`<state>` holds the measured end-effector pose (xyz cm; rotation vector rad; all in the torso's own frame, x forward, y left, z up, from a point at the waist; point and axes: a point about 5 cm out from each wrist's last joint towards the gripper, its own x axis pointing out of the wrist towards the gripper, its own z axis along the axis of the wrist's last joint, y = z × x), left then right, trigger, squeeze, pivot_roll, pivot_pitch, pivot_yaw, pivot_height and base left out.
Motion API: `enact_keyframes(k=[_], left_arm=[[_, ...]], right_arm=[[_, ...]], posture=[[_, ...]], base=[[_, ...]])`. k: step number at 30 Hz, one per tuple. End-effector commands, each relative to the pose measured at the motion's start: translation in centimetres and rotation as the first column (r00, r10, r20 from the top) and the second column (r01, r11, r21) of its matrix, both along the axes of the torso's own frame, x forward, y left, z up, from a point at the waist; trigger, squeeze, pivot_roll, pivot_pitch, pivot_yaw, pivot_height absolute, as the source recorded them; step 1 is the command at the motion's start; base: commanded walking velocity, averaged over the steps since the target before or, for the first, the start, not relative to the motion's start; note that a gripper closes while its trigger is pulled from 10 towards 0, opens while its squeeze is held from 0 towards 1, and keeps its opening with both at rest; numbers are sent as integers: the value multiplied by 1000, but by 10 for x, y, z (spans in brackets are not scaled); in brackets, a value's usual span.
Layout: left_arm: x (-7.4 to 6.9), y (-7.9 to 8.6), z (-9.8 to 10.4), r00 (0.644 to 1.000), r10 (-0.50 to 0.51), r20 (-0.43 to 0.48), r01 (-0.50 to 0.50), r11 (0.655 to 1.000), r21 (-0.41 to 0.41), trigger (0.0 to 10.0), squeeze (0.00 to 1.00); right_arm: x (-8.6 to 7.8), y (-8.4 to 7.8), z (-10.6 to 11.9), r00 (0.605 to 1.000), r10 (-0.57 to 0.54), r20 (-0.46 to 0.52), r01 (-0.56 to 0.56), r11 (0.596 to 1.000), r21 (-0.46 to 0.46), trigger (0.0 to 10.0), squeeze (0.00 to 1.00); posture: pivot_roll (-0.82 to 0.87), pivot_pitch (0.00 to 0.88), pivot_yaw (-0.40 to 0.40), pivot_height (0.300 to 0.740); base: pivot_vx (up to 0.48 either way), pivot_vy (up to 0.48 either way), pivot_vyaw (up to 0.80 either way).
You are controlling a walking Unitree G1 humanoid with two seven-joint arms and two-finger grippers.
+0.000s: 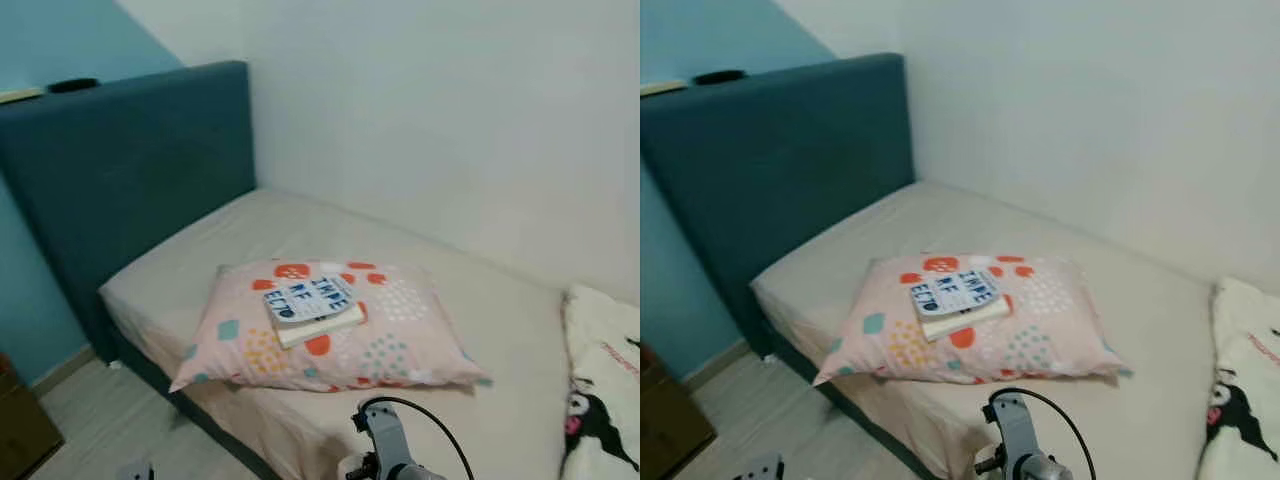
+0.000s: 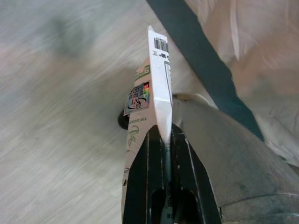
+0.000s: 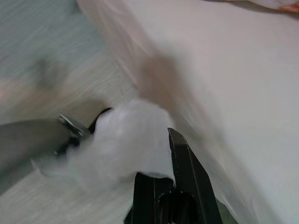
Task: Clean up the room
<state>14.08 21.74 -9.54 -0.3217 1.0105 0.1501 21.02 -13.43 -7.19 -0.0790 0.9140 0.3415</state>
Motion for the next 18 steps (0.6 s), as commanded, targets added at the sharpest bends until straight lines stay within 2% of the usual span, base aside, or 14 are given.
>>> enact_keyframes(k=[1,18], left_arm=[[5,-5,1,1000,-29,10,29,1000,9,10000,0],[2,-6,-1,998,-64,-10,64,997,35,10000,0]], right_arm=[[-2,-6,-2,999,-30,-13,30,1000,-11,10000,0],[-6,-6,-3,998,-62,-28,63,998,29,10000,0]], posture=[[170,0,-102,740],[168,0,-99,740]], base=[[0,0,606],[0,0,607]])
